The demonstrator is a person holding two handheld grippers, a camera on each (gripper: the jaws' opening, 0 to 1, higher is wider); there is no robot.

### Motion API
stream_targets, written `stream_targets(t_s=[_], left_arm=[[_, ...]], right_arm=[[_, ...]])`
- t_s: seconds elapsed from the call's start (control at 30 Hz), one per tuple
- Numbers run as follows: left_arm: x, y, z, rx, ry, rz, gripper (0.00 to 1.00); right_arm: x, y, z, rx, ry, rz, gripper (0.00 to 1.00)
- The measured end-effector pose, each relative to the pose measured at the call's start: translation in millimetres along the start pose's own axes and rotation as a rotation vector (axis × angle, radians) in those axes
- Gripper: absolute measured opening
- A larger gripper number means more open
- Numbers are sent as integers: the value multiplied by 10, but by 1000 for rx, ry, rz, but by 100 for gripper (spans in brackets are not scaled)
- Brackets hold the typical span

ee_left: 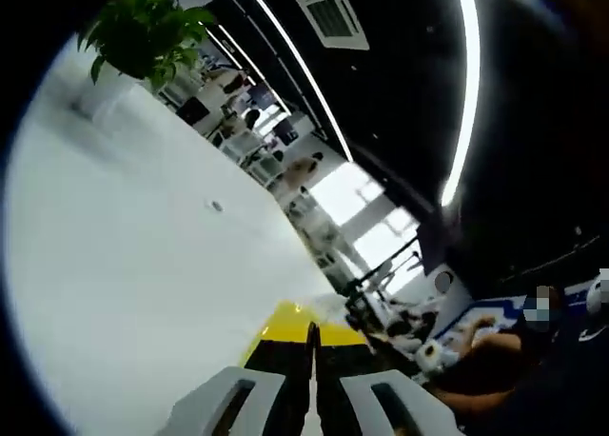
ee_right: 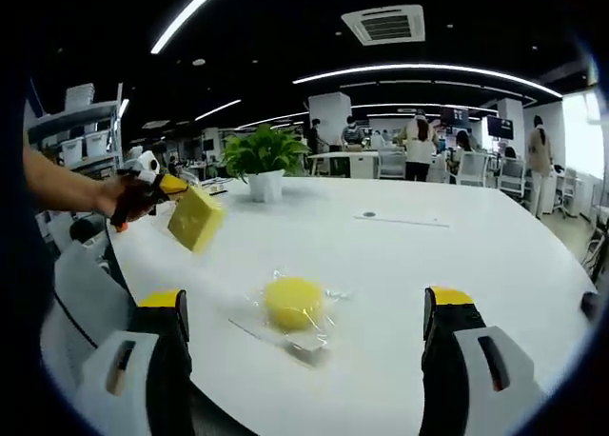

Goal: Compare the silicone blocks by pressing each to a similar depth, holding the contact briefly, and releasing to observe deformation and rebound differences across the visible hardness samples.

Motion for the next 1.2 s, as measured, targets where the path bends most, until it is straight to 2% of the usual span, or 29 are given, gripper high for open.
stream_targets(t_s=[0.1, 0.3, 0.43, 0.5, 0.57, 0.63, 0.7, 0.73, 0.77, 0.8, 0.83, 0.9, 1.1, 1.2], left_arm=[[8, 73, -29, -8, 5, 16, 0], [9, 257, -119, -78, 10, 51, 0], [7, 362, -155, -84, 24, 84, 0], [9, 415, -132, -137, -6, 84, 0], [39, 484, -123, -118, -10, 107, 0], [40, 572, -122, -43, 16, 162, 0], [26, 651, -127, 47, 47, 245, 0], [35, 642, -125, 144, 59, 240, 0], [35, 654, -118, 197, 62, 255, 0], [24, 670, -120, 223, 80, 299, 0], [32, 667, -121, 247, 89, 284, 0], [33, 731, -114, 328, 117, 335, 0], [47, 882, -156, 460, 186, 382, 0], [46, 923, -158, 424, 185, 365, 0]], right_arm=[[0, 8, -3, 1, 0, 6, 96], [-4, 15, -24, 17, 4, 3, 96], [-1, 30, -34, 27, 6, 5, 96], [1, 32, -51, 23, 11, 7, 96], [3, 48, -55, 24, 16, 8, 96], [8, 50, -70, 30, 19, 9, 96], [15, 52, -77, 30, 22, 9, 96], [16, 57, -78, 33, 22, 10, 96], [17, 63, -75, 35, 22, 12, 96], [17, 68, -77, 31, 23, 10, 96], [16, 68, -80, 30, 22, 7, 96], [12, 57, -107, 52, 19, -6, 96], [19, 57, -161, 66, 33, -32, 96], [49, 77, -167, 68, 33, -40, 96]])
Point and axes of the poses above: the point that each gripper's makers call its tool centre point, and the gripper's own axes: x roughly forward along the fingers, y roughly to its left, z roughly out of its top, the point moved 9 cm from there along -x, roughly backward along the fingers
